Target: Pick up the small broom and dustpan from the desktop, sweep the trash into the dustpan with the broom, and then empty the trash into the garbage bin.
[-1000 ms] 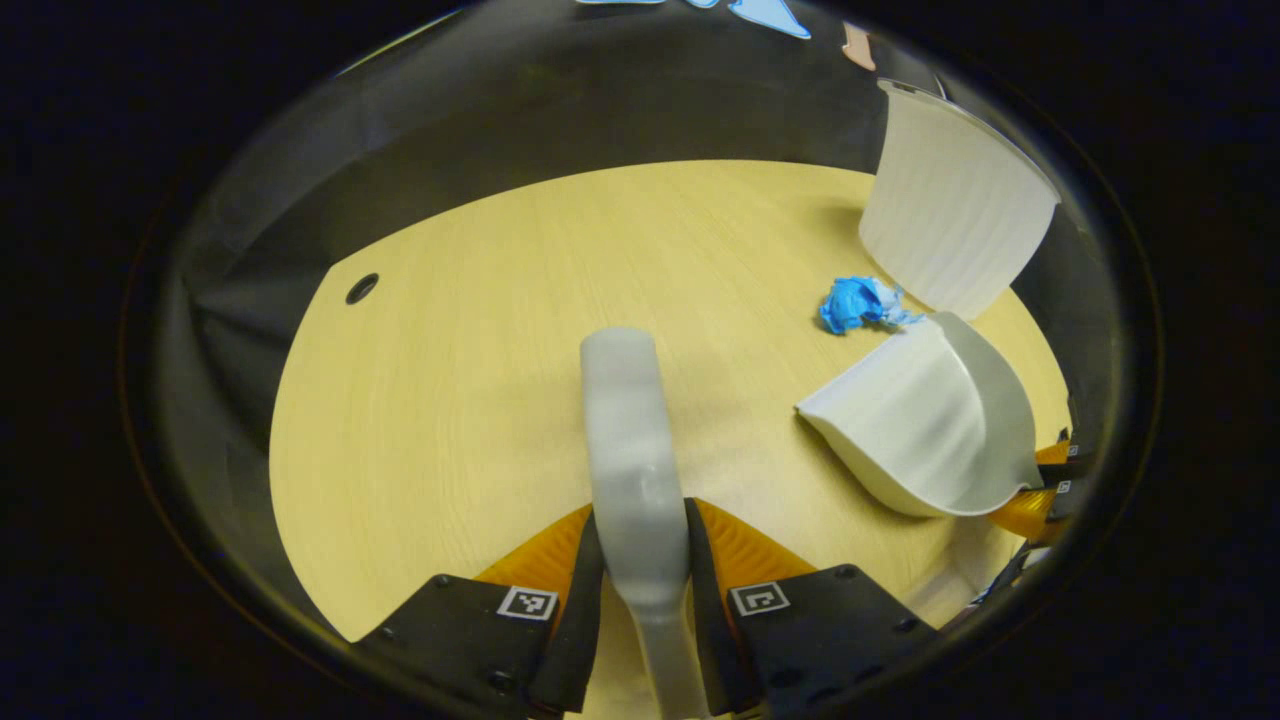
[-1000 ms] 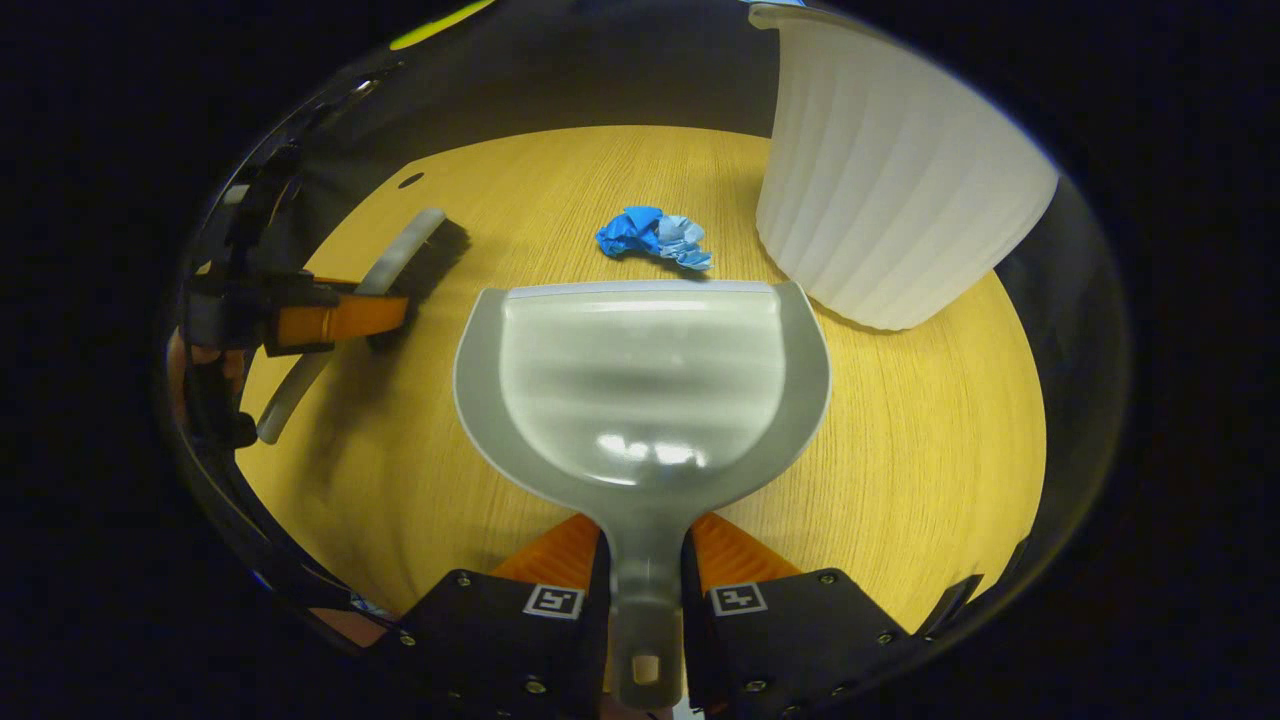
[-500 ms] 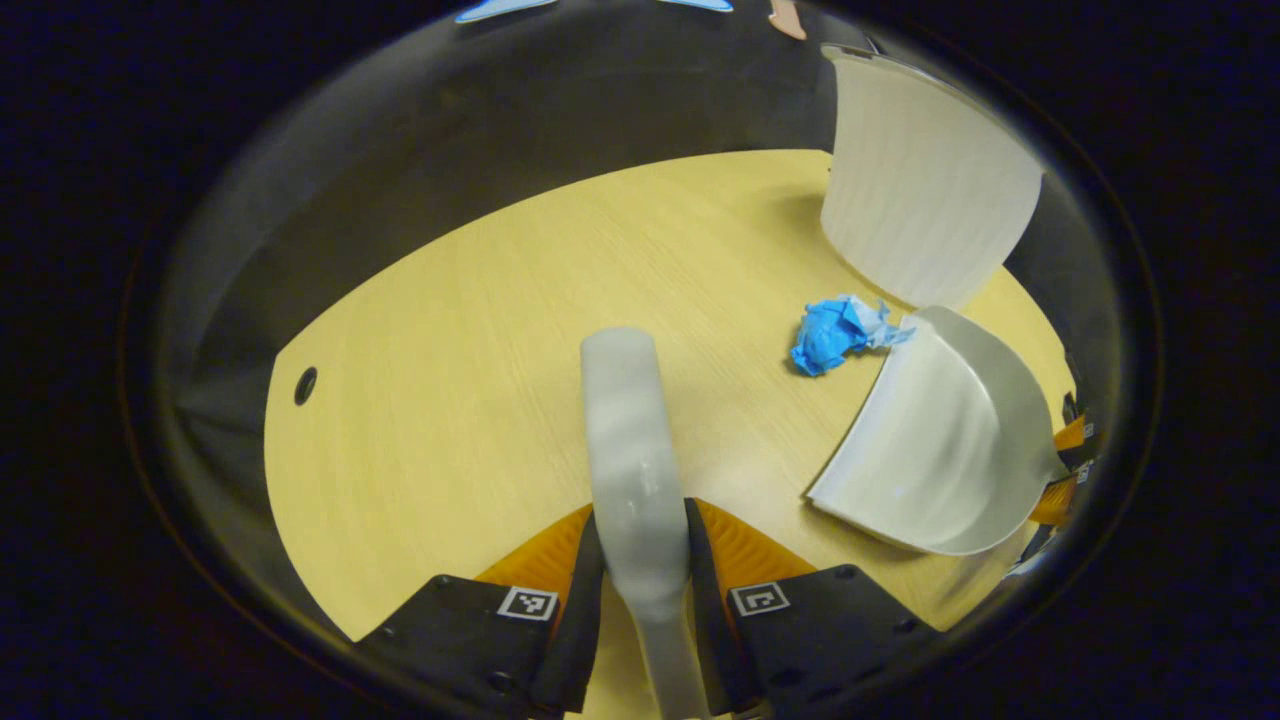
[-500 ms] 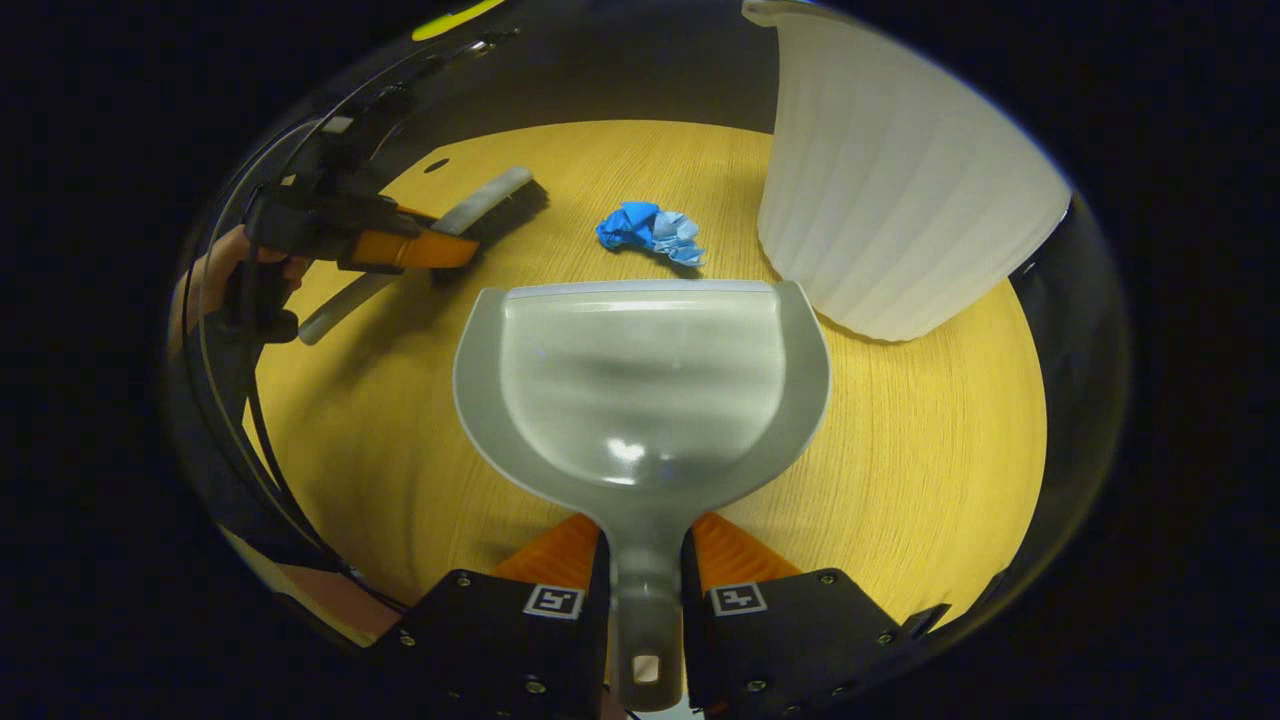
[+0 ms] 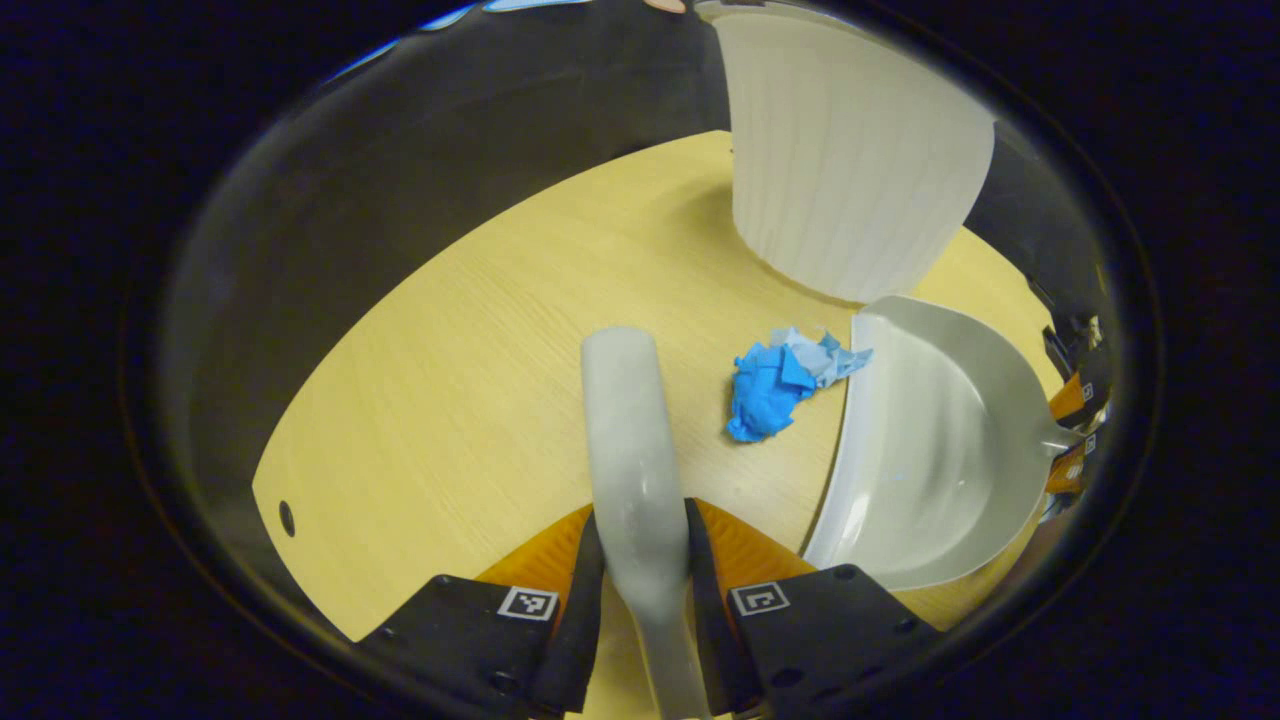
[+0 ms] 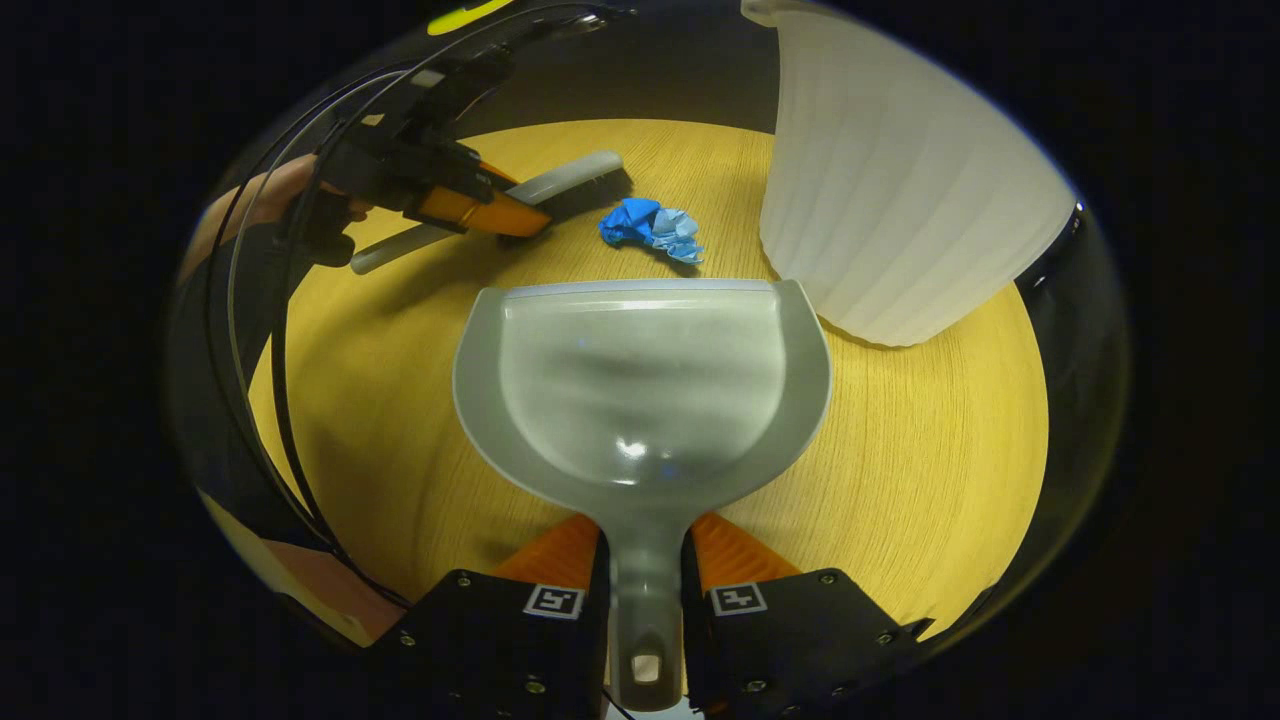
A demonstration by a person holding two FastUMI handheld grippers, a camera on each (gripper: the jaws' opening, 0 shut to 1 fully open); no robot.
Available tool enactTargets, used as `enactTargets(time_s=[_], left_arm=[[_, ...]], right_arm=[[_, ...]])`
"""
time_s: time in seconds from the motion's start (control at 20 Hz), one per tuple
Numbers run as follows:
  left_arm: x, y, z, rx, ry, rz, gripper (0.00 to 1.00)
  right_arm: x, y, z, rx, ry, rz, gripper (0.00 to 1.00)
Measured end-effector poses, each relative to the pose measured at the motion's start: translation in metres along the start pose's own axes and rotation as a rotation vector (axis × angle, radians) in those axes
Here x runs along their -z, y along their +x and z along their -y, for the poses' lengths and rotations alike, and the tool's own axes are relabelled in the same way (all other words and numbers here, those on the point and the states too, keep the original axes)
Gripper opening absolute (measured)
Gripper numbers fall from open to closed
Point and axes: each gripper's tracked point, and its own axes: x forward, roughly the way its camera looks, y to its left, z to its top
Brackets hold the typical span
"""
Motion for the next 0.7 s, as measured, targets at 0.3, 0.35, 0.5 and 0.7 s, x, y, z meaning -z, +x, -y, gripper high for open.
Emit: enactTargets(time_s=[0.3, 0.35, 0.5, 0.7], left_arm=[[-0.025, 0.004, 0.023, 0.114, 0.107, 0.014, 0.49], [-0.026, 0.004, 0.025, 0.129, 0.12, 0.014, 0.49], [-0.028, -0.004, 0.029, 0.175, 0.142, 0.013, 0.49], [-0.032, -0.023, 0.038, 0.244, 0.142, 0.009, 0.51]], right_arm=[[0.002, 0.001, 0.003, -0.006, -0.032, 0.003, 0.31], [0.001, 0.001, 0.001, -0.009, -0.032, 0.006, 0.31], [-0.006, -0.008, -0.01, -0.015, -0.028, 0.012, 0.31], [-0.018, -0.01, -0.015, -0.026, -0.015, 0.02, 0.32]])
